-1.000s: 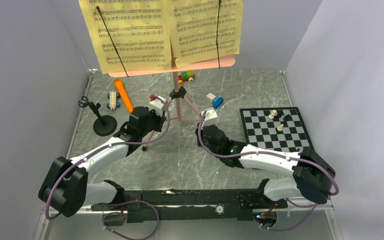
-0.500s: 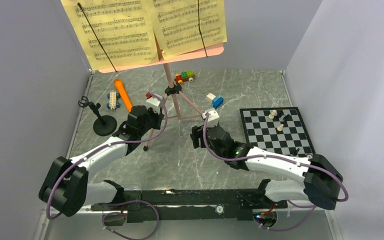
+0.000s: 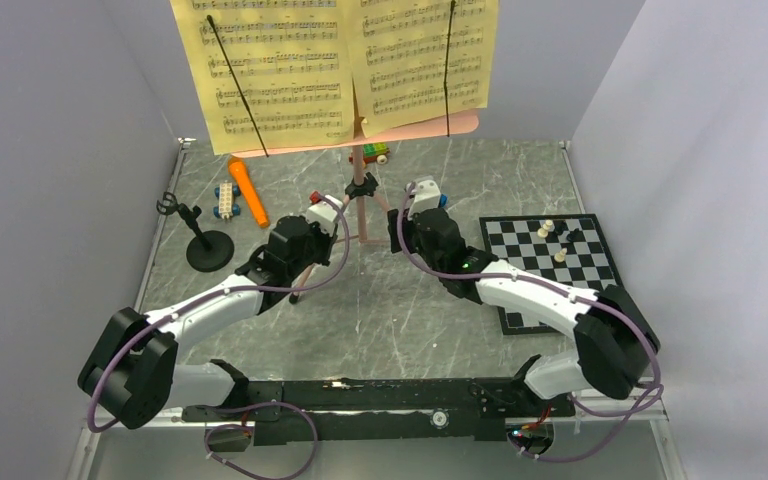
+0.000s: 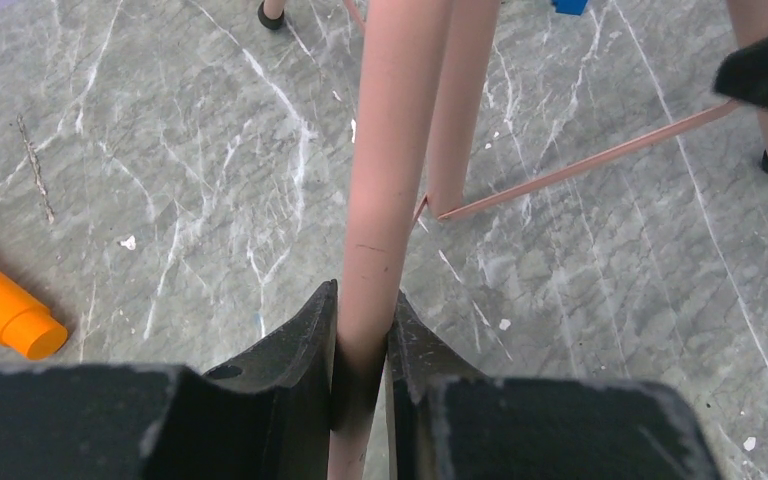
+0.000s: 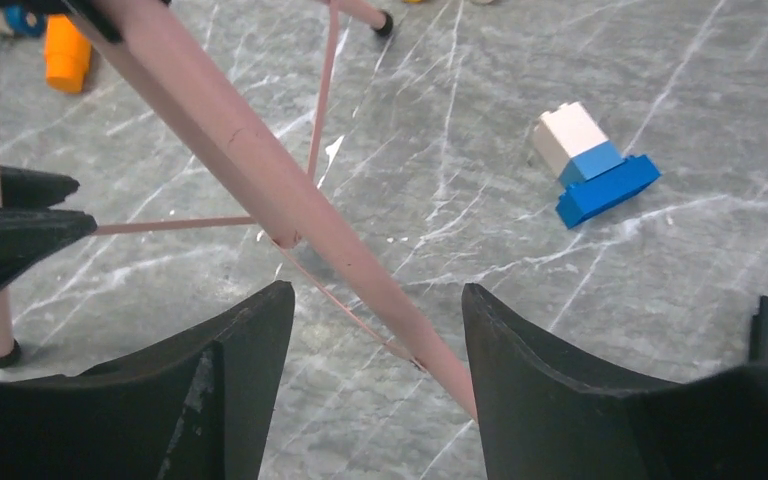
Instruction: Pack up the instrument practice props
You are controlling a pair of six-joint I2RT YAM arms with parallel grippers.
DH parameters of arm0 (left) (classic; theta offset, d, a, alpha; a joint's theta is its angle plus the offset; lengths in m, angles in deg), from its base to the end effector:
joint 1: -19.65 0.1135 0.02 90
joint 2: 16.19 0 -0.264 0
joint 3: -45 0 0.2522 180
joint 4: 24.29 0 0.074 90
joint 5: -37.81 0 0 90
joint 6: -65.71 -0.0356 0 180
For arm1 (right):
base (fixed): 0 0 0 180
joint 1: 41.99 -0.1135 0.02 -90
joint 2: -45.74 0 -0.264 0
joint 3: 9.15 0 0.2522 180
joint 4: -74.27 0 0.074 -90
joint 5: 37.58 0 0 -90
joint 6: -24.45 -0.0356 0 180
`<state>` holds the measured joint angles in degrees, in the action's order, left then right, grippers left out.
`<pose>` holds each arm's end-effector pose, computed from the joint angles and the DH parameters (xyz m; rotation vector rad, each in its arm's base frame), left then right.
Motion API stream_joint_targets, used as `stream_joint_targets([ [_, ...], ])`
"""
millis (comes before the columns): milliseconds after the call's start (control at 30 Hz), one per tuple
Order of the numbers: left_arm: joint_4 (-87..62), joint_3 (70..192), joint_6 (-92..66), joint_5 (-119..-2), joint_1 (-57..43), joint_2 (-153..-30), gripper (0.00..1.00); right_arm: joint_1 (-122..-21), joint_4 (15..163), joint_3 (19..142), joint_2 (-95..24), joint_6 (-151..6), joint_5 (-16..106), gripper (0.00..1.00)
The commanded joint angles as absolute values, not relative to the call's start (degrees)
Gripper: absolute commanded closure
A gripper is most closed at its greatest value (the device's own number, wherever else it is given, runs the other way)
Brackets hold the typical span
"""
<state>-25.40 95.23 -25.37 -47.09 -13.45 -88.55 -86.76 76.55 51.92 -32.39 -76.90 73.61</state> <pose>0.2328 -0.1480 0.2308 0.5149 1.8774 -0.2854 0.2277 0.2077 0.2624 -0.3019 1.8729 0.3166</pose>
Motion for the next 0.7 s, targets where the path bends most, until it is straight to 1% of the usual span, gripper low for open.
stream_joint_targets([
  [0, -19.7, 95.7, -21.4, -47.0, -13.6, -89.0, 1.0, -86.7, 75.0, 55.4, -35.8, -75.2, 68.5, 0.35],
  [67, -18.3, 96.3, -22.0, -47.5, -13.6, -89.0, 1.0, -86.7, 75.5, 55.8, -37.1, -75.1, 68.1, 0.38],
  [100, -17.7, 96.6, -22.3, -47.5, -13.5, -89.0, 1.0, -86.7, 75.7, 55.7, -37.6, -75.1, 67.9, 0.42],
  [133, -17.0, 96.9, -22.5, -47.4, -13.6, -89.0, 1.0, -86.7, 76.0, 55.7, -38.0, -75.1, 67.6, 0.46],
  [200, -15.0, 97.8, -22.4, -46.7, -13.6, -89.2, 1.0, -86.7, 76.7, 55.4, -38.3, -75.6, 67.0, 0.59],
  [300, -11.6, 99.2, -21.3, -44.6, -13.5, -89.4, 1.0, -86.8, 76.9, 53.9, -37.7, -77.1, 66.0, 0.75],
  [333, -10.0, 99.8, -20.7, -43.6, -13.5, -89.5, 0.98, -86.8, 76.9, 53.3, -37.2, -77.6, 65.5, 0.78],
  [467, -5.7, 102.1, -19.6, -43.3, -13.5, -90.1, 0.83, -87.3, 76.3, 50.4, -36.2, -79.2, 64.6, 0.88],
  [567, -6.2, 101.6, -18.6, -44.1, -13.6, -89.1, 0.68, -88.0, 76.0, 48.7, -36.0, -80.5, 64.4, 0.95],
  [667, -6.8, 100.8, -17.9, -45.0, -13.5, -87.6, 0.6, -88.9, 75.5, 47.2, -35.3, -81.5, 64.6, 0.99],
])
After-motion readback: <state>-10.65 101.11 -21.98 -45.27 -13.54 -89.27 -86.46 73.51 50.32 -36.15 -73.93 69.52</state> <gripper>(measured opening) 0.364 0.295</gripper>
